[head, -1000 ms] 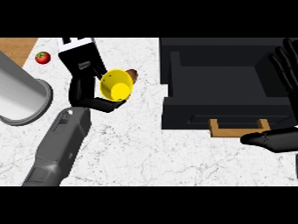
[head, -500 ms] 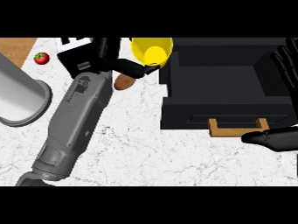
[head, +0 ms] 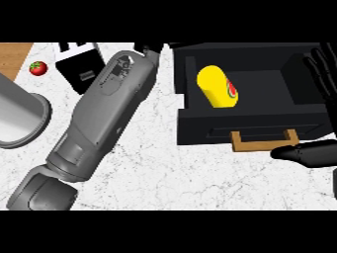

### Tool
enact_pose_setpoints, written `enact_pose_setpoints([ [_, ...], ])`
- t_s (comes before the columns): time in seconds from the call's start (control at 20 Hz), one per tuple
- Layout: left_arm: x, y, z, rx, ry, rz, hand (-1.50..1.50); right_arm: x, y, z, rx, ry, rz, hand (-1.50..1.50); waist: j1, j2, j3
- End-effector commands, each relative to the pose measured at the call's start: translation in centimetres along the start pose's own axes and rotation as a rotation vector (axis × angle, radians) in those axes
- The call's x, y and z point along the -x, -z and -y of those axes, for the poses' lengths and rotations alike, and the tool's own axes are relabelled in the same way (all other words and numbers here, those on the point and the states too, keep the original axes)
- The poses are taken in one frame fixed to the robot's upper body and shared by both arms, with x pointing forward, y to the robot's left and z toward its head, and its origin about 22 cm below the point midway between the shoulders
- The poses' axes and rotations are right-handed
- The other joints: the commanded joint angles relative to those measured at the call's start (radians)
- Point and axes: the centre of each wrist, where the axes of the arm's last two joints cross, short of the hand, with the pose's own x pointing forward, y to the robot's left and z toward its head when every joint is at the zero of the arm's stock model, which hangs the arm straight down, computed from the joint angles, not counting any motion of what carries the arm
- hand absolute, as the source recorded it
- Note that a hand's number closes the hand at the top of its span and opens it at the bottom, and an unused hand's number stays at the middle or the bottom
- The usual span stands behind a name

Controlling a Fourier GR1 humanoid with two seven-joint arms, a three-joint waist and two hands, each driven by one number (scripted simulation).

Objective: Pick up the cup, place it into the drawer and close the drawer

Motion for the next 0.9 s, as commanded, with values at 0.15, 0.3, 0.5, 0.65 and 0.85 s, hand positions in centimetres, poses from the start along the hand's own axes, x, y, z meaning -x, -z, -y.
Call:
enact_pose_setpoints([
  [0.15, 0.9, 0.7, 2.0, -0.013, 0.130, -0.152, 1.50, -0.2, 1.6, -1.0, -0.015, 0.009, 0.044, -1.50, -0.041, 0.013, 0.001],
  [0.3, 1.8, 0.5, 1.7, 0.037, 0.150, -0.215, 1.50, 0.0, 1.4, -1.5, -0.031, 0.031, 0.036, -1.50, -0.054, 0.020, 0.001],
  [0.5, 3.3, -0.4, 1.6, 0.114, 0.213, -0.284, 1.50, -0.3, 2.2, -1.9, -0.083, 0.029, 0.080, -1.50, -0.110, 0.036, 0.002],
  [0.65, 5.0, -1.7, 1.1, 0.159, 0.217, -0.329, 1.50, -0.8, 3.1, -1.7, -0.091, 0.040, 0.079, -1.50, -0.123, 0.037, 0.001],
  [0.85, 5.9, -2.5, 1.0, 0.145, 0.223, -0.309, -1.50, -0.6, 2.6, -2.0, -0.105, 0.054, 0.082, -1.50, -0.154, 0.041, 0.001],
])
